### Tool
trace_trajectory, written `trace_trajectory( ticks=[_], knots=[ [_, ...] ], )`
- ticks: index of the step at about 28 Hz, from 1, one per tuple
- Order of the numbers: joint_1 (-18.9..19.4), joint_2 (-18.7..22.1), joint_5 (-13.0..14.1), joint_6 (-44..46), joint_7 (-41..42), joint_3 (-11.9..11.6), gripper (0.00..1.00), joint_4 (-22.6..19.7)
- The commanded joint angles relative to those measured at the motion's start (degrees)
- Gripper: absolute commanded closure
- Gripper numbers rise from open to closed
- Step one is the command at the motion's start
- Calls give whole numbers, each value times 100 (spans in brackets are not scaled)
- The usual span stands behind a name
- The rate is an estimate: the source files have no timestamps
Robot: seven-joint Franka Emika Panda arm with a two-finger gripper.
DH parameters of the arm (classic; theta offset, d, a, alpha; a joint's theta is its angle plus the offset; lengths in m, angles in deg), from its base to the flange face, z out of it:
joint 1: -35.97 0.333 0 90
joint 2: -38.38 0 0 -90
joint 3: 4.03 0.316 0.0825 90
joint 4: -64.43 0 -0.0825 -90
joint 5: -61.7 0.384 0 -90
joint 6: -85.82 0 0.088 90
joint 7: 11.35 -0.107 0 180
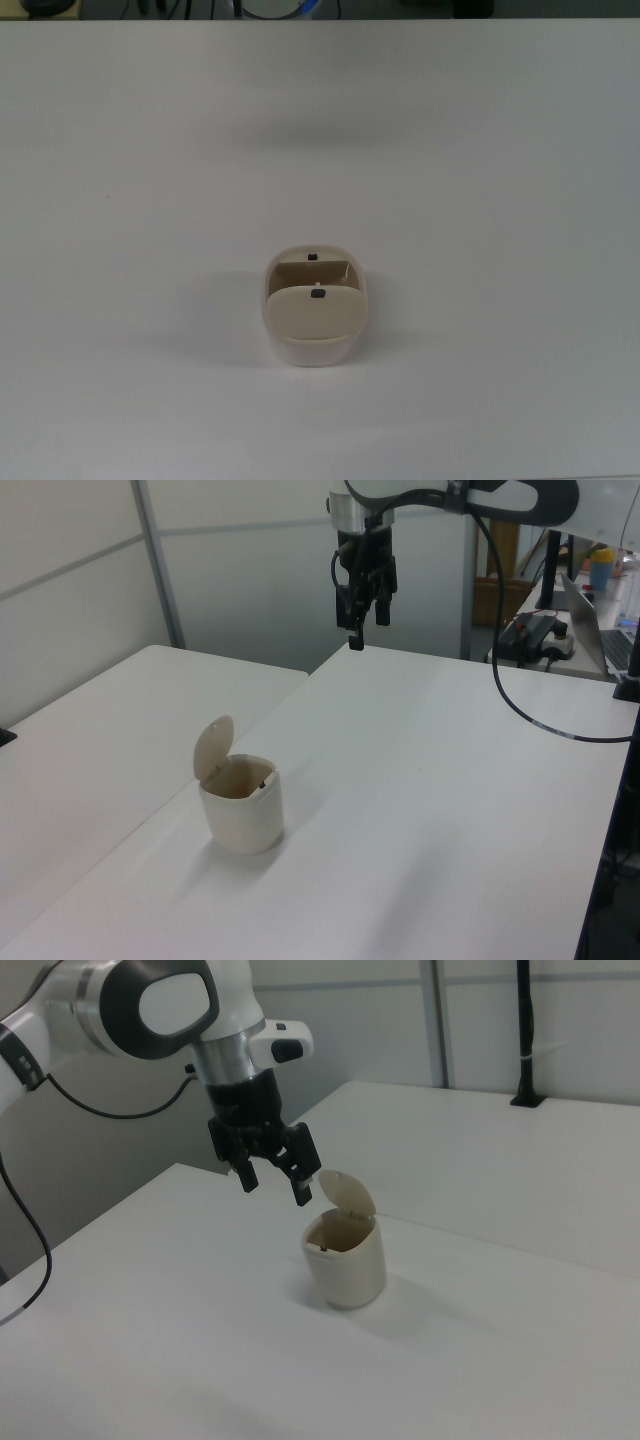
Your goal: Open the trash can
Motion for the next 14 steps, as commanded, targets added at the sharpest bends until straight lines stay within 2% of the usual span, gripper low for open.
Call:
trace_trajectory(
  ticks=[1, 10, 14],
  knots=[
    [-11, 126, 91, 24, 153, -33, 0, -257],
    [-20, 99, 91, 33, 145, -60, 0, -240],
    [-11, 99, 117, 41, 145, -156, 0, -222]
  ],
)
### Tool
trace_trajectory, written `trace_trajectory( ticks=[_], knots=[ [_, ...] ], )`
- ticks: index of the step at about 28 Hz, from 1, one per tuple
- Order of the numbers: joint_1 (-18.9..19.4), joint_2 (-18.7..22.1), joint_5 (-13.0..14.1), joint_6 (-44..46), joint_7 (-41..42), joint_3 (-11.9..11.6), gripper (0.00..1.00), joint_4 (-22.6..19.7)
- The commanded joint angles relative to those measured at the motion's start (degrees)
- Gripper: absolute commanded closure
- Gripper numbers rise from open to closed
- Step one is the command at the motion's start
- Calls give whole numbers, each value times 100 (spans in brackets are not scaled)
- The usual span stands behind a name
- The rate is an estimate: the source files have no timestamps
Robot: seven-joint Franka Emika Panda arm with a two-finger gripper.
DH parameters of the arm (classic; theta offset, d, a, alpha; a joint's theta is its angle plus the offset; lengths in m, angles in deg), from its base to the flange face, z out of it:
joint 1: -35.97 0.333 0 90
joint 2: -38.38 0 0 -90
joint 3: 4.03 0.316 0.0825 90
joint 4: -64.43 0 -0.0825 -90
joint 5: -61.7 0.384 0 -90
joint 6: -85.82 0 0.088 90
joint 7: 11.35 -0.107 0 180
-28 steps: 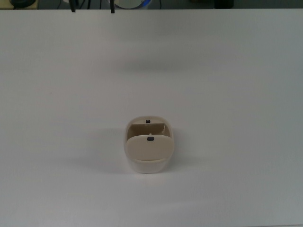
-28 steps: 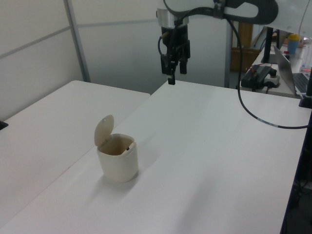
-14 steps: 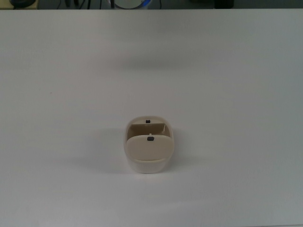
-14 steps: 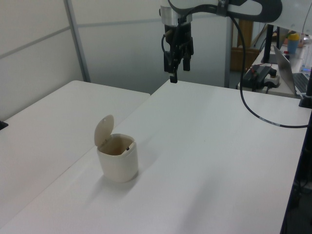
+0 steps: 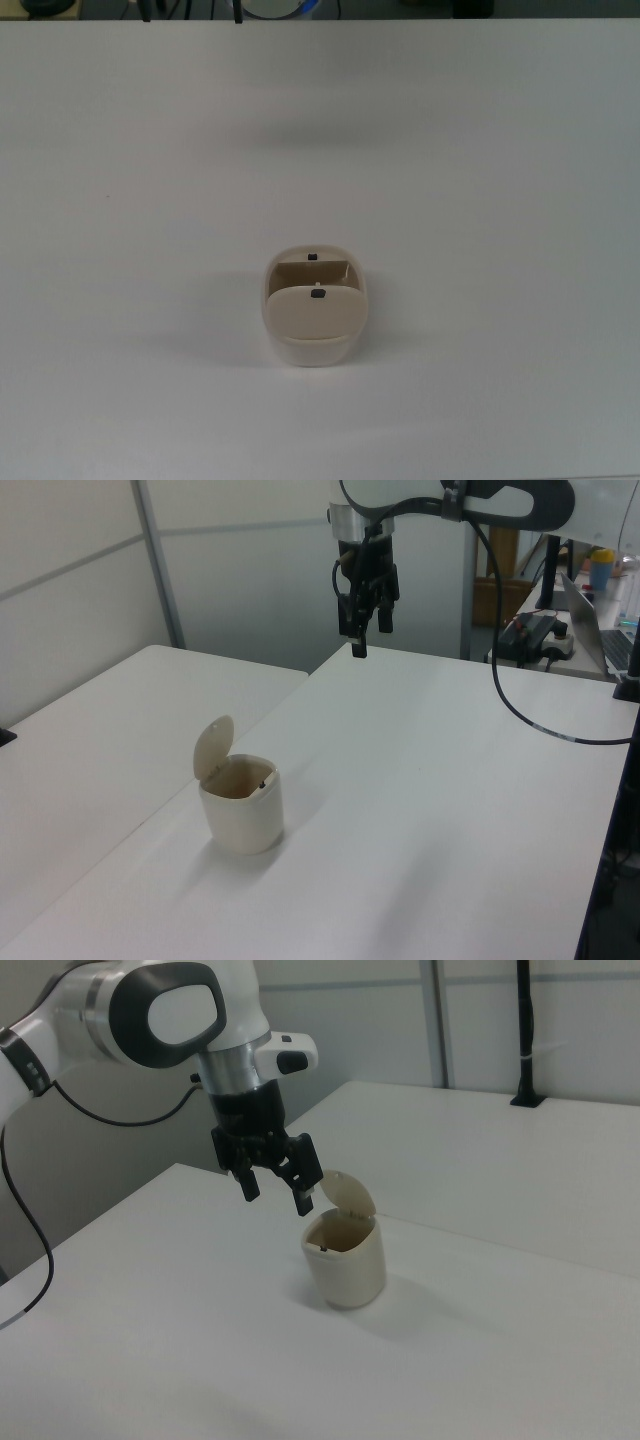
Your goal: Open the trash can
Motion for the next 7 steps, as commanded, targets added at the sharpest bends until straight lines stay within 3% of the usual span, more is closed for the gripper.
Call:
trace_trajectory(
  ticks=[1, 7],
  knots=[
    [-9, 99, 117, 41, 141, -135, 0, -83],
    [-9, 108, 117, 42, 123, -135, 0, -74]
  ],
)
